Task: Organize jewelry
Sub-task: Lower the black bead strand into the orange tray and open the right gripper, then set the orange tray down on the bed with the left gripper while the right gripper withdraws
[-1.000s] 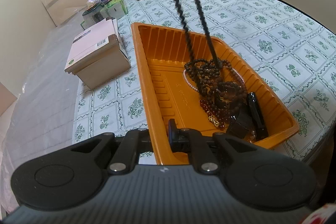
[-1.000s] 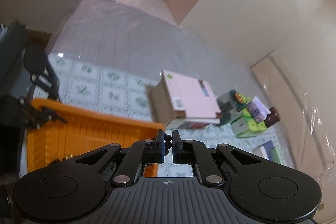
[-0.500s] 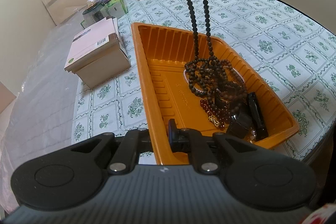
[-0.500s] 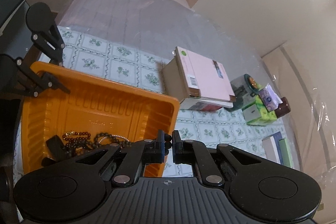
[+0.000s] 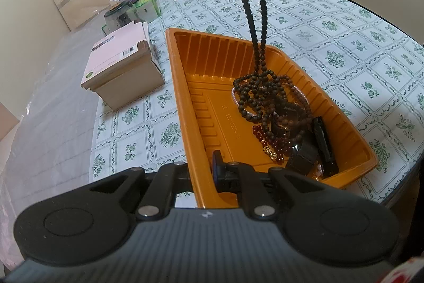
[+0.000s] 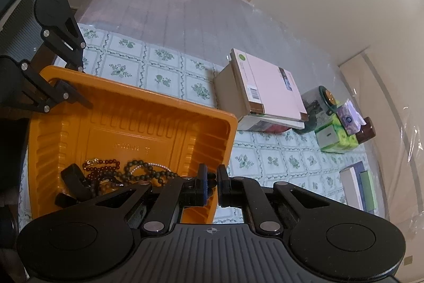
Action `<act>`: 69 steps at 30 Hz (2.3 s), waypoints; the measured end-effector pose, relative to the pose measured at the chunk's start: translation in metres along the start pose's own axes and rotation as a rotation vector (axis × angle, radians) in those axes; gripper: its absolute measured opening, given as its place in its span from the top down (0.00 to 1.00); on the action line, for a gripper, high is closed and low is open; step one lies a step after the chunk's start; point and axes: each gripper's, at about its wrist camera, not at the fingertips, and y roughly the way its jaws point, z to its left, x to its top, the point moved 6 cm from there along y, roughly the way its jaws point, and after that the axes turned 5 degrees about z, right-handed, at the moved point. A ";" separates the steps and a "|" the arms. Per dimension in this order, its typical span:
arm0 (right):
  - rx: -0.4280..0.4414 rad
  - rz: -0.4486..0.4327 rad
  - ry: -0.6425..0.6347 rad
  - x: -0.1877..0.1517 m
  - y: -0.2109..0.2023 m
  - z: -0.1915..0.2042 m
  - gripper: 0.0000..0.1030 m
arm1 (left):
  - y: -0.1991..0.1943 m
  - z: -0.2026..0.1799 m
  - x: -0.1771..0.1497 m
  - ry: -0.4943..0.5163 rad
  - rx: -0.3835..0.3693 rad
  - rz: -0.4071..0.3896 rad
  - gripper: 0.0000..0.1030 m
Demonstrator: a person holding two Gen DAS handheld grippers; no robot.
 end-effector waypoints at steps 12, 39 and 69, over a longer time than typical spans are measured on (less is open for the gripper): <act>-0.036 -0.089 0.169 -0.003 -0.017 -0.025 0.93 | 0.000 0.000 0.000 0.000 0.000 0.000 0.92; 0.042 -0.143 1.174 -0.174 -0.061 0.068 0.42 | 0.005 0.011 -0.010 -0.062 -0.045 -0.011 0.92; 0.023 -0.071 1.511 -0.225 -0.069 0.120 0.42 | 0.009 0.066 -0.067 -0.383 -0.136 -0.040 0.79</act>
